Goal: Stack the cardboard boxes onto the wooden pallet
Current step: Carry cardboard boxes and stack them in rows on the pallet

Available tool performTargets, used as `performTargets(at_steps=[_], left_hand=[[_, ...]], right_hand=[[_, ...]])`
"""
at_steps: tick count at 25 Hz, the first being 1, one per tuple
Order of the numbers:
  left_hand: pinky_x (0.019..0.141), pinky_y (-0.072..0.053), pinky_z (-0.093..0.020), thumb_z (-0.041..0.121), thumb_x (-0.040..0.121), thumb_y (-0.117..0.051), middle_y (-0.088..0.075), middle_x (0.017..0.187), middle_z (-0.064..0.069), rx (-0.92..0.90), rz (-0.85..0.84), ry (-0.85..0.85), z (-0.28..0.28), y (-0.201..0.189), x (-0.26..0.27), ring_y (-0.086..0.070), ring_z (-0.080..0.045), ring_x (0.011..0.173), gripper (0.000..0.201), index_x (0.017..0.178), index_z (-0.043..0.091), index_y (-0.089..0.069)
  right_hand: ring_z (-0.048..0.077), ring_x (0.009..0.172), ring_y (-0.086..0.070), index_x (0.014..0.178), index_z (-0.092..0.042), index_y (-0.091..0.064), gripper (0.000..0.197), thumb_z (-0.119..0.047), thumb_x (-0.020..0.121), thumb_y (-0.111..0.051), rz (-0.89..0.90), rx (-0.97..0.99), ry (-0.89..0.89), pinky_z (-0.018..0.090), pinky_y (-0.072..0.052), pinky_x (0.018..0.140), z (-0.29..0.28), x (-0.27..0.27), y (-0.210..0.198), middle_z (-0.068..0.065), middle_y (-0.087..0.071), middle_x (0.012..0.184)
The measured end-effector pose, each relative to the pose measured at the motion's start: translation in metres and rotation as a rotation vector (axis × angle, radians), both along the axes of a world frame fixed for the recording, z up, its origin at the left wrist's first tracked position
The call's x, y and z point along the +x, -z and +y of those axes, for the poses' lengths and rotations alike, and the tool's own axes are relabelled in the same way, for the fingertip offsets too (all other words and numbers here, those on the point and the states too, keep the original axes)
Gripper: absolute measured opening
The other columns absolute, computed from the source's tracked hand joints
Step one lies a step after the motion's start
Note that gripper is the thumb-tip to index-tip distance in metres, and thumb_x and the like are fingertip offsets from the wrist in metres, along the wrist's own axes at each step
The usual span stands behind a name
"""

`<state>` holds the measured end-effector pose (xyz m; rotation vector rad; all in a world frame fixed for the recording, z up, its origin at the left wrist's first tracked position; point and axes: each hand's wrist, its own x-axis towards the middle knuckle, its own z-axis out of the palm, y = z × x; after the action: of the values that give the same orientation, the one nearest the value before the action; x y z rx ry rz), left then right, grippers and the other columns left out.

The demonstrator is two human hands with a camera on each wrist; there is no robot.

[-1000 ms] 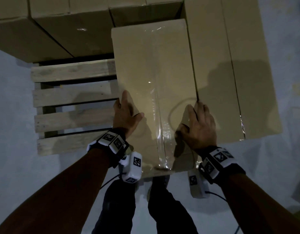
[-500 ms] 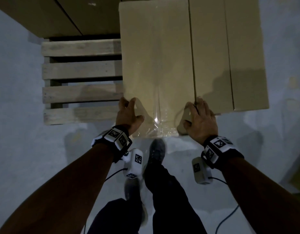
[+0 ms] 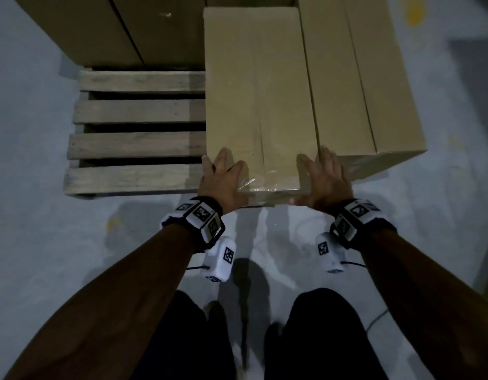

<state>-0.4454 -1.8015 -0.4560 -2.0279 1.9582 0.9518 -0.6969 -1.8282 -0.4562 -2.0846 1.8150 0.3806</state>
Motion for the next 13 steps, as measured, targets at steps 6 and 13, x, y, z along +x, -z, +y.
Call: performTargets(at_steps=[6,13], left_hand=[[0.109,-0.034,-0.061,0.06,0.08,-0.069,-0.011,0.162,-0.002,-0.165,-0.13,-0.022,0.005,0.01,-0.019,-0.006,-0.053,0.142,0.088,0.15,0.034,-0.024],[0.113,-0.029,-0.062,0.076,0.081,-0.055,-0.014,0.163,-0.002,-0.338,-0.221,-0.02,0.016,0.025,-0.024,-0.004,-0.054,0.144,0.091,0.154,0.034,-0.02]], right_hand=[[0.037,0.151,0.0,0.155,-0.039,-0.011,0.103,-0.08,0.074,-0.06,-0.03,-0.146,0.004,0.055,-0.01,0.12,0.001,0.001,0.02,0.016,0.001,0.164],[0.038,0.149,-0.009,0.155,-0.042,-0.011,0.096,-0.081,0.078,-0.053,-0.056,-0.269,-0.059,0.054,-0.018,0.117,0.001,-0.008,0.035,0.015,-0.007,0.163]])
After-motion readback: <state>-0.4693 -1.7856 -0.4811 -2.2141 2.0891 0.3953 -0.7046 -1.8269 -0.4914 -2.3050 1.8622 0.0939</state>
